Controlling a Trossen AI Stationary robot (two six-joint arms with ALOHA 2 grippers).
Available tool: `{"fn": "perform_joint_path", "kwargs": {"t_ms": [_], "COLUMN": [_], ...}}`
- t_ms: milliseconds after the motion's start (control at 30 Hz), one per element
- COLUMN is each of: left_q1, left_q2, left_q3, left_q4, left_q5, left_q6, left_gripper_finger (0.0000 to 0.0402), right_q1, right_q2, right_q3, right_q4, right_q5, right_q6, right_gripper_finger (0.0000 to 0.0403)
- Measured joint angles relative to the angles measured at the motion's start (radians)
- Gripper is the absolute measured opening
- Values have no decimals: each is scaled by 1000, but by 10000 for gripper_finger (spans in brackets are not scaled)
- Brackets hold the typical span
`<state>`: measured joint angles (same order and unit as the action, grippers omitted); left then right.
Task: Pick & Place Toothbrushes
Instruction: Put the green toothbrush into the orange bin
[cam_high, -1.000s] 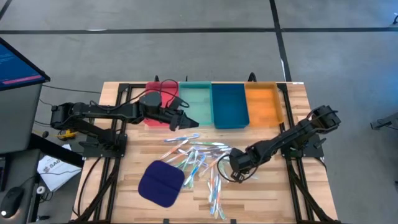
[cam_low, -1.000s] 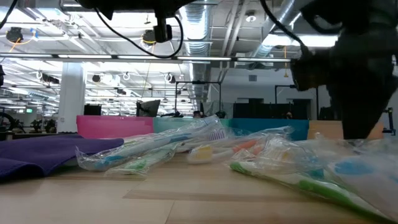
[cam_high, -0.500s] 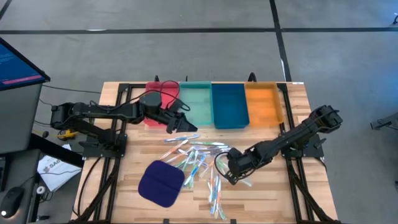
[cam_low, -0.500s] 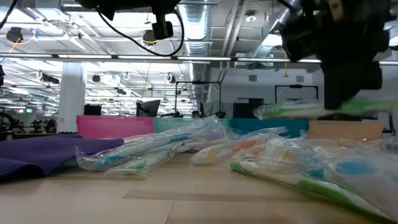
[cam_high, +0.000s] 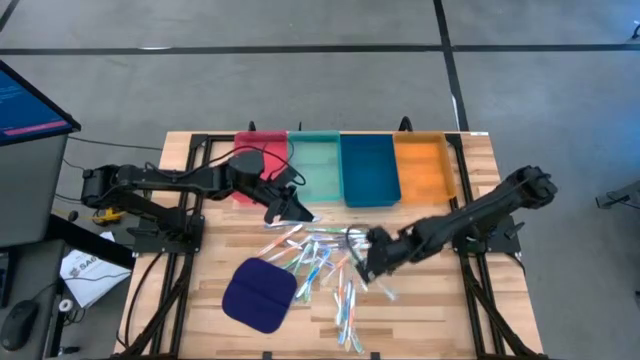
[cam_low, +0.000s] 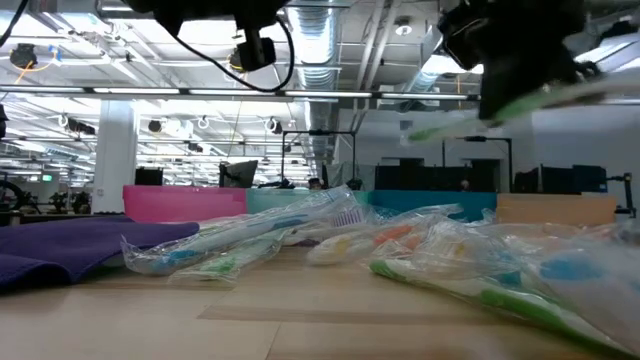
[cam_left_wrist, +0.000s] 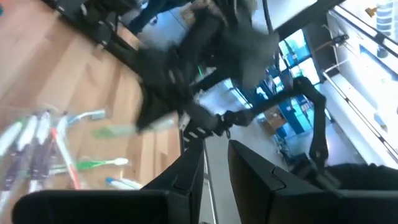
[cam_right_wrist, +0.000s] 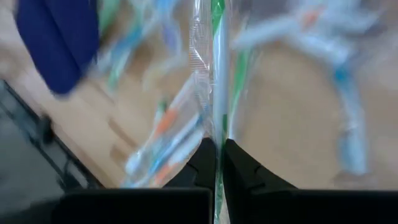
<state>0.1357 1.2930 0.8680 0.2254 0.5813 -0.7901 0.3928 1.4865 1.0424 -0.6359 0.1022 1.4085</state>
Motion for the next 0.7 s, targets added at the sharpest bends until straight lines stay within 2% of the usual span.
{"fn": "perform_joint_path", "kwargs": {"t_ms": [300, 400, 500, 700], "left_q1": [-66, -84, -98, -105], "left_q2": [0, 0, 0, 0], "left_q3": [0, 0, 0, 0], "left_q4": [2, 9, 16, 32], "left_q5": [-9, -10, -18, -73], "left_q6": [-26, -29, -29, -57], "left_gripper_finger": [67, 67, 67, 67], "right_q1": [-243, -359, -495, -786], "right_q2": [-318, -415, -473, -504], "right_q3": [1, 1, 1, 1], "right_q4": [-275, -380, -457, -461], "right_q5": [201, 245, 246, 186], "right_q6": [-4, -66, -137, -352], "right_gripper_finger": [1, 1, 1, 1]}}
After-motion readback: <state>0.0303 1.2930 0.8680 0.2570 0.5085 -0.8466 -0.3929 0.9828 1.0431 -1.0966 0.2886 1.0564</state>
